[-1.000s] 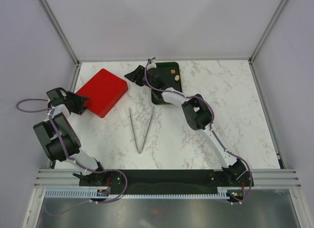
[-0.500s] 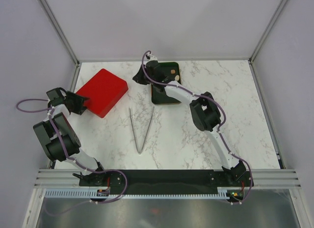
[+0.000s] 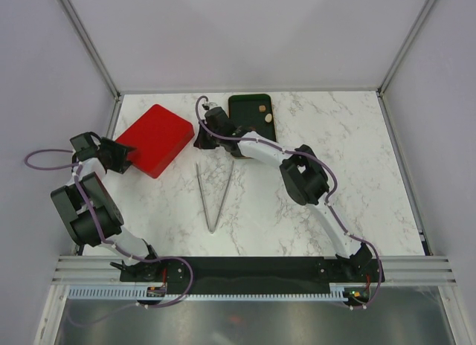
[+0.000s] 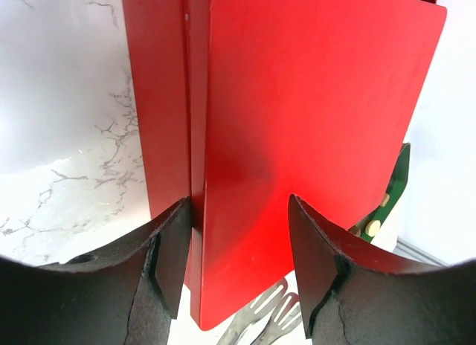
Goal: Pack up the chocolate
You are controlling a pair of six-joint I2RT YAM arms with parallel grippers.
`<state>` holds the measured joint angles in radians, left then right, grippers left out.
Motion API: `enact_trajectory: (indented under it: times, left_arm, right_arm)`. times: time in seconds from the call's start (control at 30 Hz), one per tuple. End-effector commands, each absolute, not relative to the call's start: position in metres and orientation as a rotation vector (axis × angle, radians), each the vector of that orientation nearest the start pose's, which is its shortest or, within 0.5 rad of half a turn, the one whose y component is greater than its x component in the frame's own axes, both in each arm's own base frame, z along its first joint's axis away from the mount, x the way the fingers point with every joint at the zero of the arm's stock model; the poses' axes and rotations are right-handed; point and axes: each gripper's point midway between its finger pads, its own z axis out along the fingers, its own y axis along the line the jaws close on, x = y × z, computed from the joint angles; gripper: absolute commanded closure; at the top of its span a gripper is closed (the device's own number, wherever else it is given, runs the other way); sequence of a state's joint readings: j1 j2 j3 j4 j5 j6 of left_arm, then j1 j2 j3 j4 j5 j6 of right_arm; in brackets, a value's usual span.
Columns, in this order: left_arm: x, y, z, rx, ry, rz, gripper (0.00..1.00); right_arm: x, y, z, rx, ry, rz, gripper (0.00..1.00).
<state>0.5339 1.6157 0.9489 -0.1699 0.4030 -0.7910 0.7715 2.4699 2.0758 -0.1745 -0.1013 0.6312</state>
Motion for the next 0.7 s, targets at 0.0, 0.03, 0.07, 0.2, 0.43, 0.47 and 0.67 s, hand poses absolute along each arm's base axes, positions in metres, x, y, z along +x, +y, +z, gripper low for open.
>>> enact_trajectory:
  times: [0.0,0.03,0.07,0.2,0.43,0.47,0.67]
  left_arm:
    - [0.389,0.115,0.11,-1.276,1.958,-0.622,0.39]
    - [0.388,0.112,0.107,-1.277,1.965,-0.625,0.39]
    - [0.387,0.113,0.105,-1.285,1.968,-0.626,0.39]
    - [0.387,0.109,0.103,-1.277,1.98,-0.63,0.39]
    - [0.385,0.109,0.099,-1.28,1.988,-0.614,0.39]
    - [0.385,0.109,0.099,-1.28,1.989,-0.616,0.39]
    - [0.384,0.109,0.097,-1.284,1.996,-0.609,0.39]
  right_arm:
    - [0.449,0.503,0.107,-0.237,2.209,0.946,1.0]
    - [0.449,0.505,0.106,-0.236,2.208,0.949,1.0]
    - [0.451,0.507,0.106,-0.23,2.204,0.955,1.0]
    - [0.457,0.513,0.111,-0.227,2.179,0.963,1.0]
    - [0.466,0.52,0.107,-0.214,2.161,0.964,1.0]
    - [0.468,0.521,0.108,-0.211,2.156,0.969,1.0]
    - [0.472,0.525,0.102,-0.2,2.153,0.972,1.0]
